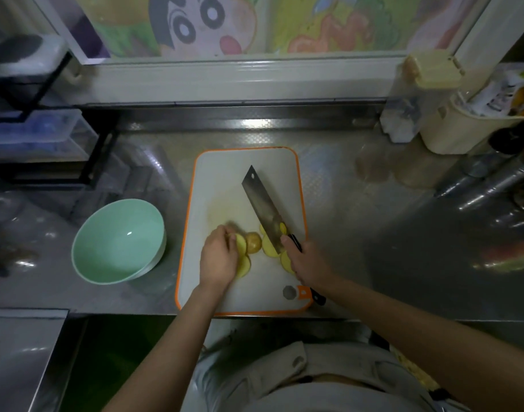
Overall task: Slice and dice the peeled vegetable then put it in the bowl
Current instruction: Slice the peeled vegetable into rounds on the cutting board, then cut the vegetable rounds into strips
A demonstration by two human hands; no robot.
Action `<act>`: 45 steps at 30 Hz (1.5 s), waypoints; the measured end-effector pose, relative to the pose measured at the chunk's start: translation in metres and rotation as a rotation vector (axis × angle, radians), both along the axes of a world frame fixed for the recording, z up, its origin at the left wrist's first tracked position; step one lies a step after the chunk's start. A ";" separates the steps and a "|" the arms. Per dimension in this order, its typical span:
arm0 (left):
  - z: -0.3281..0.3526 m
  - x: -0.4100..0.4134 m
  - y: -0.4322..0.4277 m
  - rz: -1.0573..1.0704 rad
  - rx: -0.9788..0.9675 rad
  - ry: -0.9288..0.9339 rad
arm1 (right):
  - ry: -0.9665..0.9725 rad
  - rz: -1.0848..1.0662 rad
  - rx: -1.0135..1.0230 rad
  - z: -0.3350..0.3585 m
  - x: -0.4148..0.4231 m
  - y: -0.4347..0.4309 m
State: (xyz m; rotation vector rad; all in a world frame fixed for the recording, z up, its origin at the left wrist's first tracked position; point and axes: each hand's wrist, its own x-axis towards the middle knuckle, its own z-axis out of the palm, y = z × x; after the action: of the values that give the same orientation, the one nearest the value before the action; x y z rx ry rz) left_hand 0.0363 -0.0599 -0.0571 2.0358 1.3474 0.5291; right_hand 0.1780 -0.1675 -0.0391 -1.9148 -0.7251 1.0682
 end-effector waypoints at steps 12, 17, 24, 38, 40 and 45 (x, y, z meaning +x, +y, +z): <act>-0.011 -0.015 -0.022 -0.231 -0.005 0.449 | -0.023 0.145 0.010 0.003 -0.008 -0.003; -0.008 -0.019 -0.011 -0.305 -0.020 0.449 | -0.018 0.210 -0.049 -0.002 -0.014 -0.003; -0.004 -0.030 0.006 -0.323 -0.049 0.383 | -0.137 0.261 -0.048 0.000 -0.029 0.002; 0.001 -0.031 0.009 -0.147 -0.075 0.488 | -0.341 0.219 -0.086 0.005 -0.027 0.015; 0.000 -0.032 0.006 -0.137 -0.150 0.416 | -0.358 0.235 -0.061 0.007 -0.031 0.016; -0.003 -0.030 0.004 -0.143 -0.144 0.353 | -0.257 0.257 -0.051 0.008 -0.043 0.012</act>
State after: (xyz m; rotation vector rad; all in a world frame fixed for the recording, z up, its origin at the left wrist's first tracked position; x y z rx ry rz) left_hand 0.0061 -0.0554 -0.0603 2.1508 1.3768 0.0057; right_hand 0.1346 -0.1559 -0.0308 -2.0650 -1.1229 1.0099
